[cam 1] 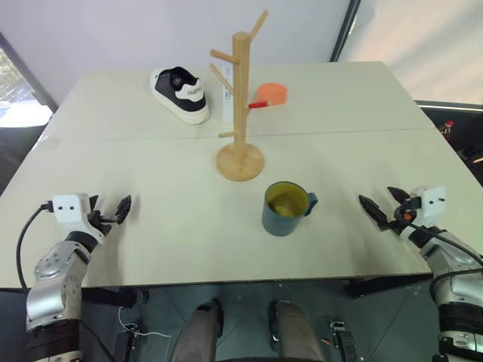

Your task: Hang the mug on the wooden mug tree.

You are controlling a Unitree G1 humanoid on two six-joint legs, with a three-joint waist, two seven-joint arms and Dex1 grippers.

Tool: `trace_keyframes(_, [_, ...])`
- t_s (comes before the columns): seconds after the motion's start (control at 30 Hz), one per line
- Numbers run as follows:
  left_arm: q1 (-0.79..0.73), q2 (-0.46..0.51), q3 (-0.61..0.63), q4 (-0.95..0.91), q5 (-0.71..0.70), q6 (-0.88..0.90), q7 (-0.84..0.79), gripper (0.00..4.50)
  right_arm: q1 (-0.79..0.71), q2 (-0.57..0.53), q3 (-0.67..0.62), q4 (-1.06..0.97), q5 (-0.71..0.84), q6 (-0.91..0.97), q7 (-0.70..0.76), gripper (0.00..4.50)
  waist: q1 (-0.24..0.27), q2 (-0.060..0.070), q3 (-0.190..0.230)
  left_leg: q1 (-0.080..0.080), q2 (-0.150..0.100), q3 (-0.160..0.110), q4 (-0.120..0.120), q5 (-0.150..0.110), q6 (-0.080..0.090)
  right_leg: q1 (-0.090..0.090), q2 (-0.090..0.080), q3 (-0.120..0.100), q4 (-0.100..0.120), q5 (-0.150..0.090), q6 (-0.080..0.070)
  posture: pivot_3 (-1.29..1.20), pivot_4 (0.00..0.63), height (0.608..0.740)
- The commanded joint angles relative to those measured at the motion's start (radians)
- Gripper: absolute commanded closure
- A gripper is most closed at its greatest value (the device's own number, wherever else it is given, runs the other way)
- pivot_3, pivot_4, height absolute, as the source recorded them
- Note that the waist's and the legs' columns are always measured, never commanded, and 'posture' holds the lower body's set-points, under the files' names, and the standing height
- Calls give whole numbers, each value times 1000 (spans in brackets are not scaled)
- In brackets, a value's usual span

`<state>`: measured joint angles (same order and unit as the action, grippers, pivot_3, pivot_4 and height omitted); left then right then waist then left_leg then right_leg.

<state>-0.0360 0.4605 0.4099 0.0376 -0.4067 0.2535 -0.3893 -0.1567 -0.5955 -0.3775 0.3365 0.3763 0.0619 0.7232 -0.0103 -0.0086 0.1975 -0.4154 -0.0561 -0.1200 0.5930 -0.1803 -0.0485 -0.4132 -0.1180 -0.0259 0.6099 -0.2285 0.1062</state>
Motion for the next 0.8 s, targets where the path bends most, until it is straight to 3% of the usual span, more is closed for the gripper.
trace_keyframes(0.03, [6,5,30,-42,-18,-7,-2,0,-17,-8,-9,-15,7,-13,1,22,1,0,0,0,0,0,0,0,0,0,0,0,0,0,0,0,150,740])
trace_keyframes(0.33, [7,10,1,-72,-30,4,-37,0,34,3,-5,-114,18,9,-18,22,1,0,0,0,0,0,0,0,0,0,0,0,0,0,0,0,150,740])
trace_keyframes(0.47, [24,4,-63,-154,-59,-28,-153,0,116,27,-11,-248,45,41,-31,22,2,0,0,-2,0,0,0,0,0,-1,0,0,0,0,0,0,150,740])
trace_keyframes(0.8, [71,117,-300,-383,-129,22,-506,0,344,53,36,-633,126,132,-16,22,-1,1,0,-10,1,1,0,2,2,-11,0,1,2,0,-1,0,150,740])
